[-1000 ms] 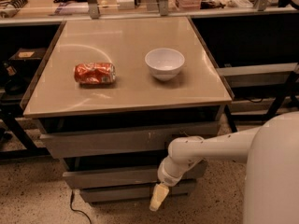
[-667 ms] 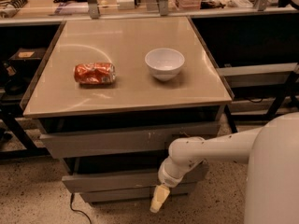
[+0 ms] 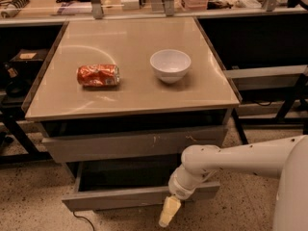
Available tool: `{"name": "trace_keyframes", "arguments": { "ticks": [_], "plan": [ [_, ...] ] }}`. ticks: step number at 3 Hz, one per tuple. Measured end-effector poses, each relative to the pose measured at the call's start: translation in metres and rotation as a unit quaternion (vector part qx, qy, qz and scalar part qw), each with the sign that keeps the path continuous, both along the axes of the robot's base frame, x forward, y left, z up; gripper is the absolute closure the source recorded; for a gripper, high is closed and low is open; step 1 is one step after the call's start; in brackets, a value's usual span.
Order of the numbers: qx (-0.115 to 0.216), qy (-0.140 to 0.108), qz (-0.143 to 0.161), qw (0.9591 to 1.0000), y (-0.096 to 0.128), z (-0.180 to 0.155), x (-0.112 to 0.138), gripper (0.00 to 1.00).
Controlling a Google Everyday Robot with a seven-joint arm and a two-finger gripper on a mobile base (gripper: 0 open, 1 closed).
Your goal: Open middle drawer
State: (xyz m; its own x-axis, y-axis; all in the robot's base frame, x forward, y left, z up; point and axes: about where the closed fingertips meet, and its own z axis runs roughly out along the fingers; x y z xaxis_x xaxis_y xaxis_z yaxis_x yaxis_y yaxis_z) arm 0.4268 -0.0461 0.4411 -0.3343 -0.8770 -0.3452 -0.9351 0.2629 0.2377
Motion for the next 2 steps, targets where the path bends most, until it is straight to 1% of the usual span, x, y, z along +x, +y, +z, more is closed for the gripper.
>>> {"name": "trace_keyframes", "arguments": {
  "ticks": [1, 2],
  "plan": [
    [0.026, 0.022, -0.011, 0.9994, -0.009, 0.018, -0.029, 0.00],
    [0.044, 0.034, -0.048, 0.9973, -0.028, 0.024, -0.042, 0.00]
  ]
}}
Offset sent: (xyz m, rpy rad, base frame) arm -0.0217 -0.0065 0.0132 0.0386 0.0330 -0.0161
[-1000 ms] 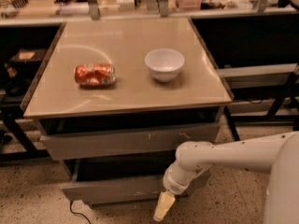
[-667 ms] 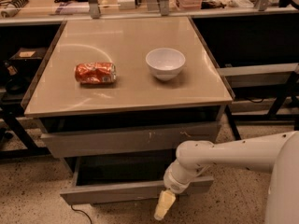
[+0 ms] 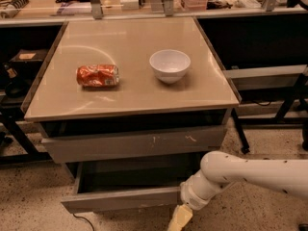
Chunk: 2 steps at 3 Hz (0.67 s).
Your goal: Open middle drawer
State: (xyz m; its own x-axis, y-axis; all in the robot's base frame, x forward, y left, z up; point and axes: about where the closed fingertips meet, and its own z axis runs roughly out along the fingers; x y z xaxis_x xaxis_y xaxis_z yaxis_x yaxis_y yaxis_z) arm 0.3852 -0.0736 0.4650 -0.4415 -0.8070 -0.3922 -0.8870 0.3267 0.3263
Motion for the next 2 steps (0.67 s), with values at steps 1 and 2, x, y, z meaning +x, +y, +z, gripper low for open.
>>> {"name": "trace_keyframes", "arguments": {
  "ticks": [1, 2],
  "plan": [
    [-0.001, -0.001, 0.001, 1.0000, 0.000, 0.000, 0.000, 0.00],
    [-0.003, -0.025, 0.007, 0.9997, 0.005, 0.007, 0.020, 0.00]
  ]
}}
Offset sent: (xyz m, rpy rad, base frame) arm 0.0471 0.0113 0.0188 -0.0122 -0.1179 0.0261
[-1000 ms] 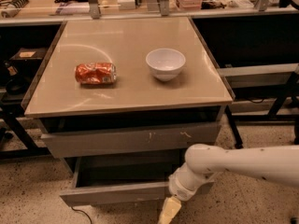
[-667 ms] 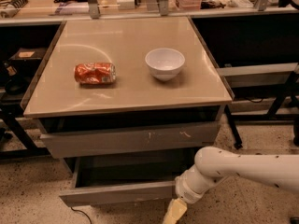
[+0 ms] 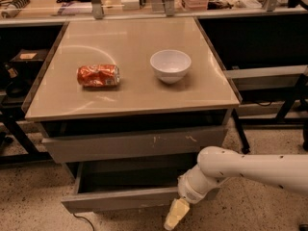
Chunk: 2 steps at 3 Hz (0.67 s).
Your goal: Open middle drawer
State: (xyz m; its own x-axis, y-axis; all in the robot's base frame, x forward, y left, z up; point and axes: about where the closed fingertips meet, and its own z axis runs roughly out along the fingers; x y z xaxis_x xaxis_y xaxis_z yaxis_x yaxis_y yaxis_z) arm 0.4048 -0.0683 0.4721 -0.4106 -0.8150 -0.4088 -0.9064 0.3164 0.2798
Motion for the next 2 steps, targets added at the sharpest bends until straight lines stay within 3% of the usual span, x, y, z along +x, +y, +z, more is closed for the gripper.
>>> {"name": "trace_keyframes", "arguments": {
  "ticks": [1, 2],
  "plan": [
    [-0.012, -0.006, 0.008, 0.9999, 0.004, -0.005, 0.009, 0.00],
    [-0.028, 0.018, 0.011, 0.9994, 0.004, -0.027, -0.003, 0.00]
  ]
}}
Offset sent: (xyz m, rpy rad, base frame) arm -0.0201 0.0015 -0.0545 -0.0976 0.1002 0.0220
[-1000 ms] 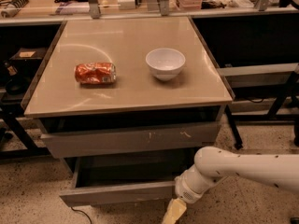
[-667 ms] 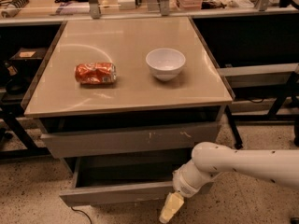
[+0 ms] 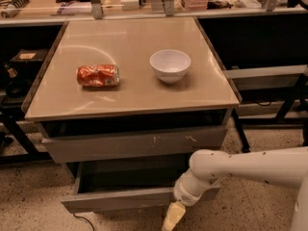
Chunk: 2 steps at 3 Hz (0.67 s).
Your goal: Open middle drawer
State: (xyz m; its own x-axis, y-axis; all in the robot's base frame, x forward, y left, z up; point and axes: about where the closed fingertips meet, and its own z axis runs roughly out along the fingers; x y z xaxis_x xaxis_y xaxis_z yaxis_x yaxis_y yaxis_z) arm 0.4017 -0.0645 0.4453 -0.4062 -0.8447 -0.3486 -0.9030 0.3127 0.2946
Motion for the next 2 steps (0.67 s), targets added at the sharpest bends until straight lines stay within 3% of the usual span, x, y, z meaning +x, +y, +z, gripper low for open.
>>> {"name": "trace_keyframes", "arguments": {
  "ticks": [1, 2],
  "plan": [
    [-0.009, 0.023, -0.003, 0.9997, -0.0041, -0.0106, -0.0155, 0.00],
    [-0.009, 0.027, -0.005, 0.9996, -0.0044, -0.0087, -0.0184, 0.00]
  ]
}}
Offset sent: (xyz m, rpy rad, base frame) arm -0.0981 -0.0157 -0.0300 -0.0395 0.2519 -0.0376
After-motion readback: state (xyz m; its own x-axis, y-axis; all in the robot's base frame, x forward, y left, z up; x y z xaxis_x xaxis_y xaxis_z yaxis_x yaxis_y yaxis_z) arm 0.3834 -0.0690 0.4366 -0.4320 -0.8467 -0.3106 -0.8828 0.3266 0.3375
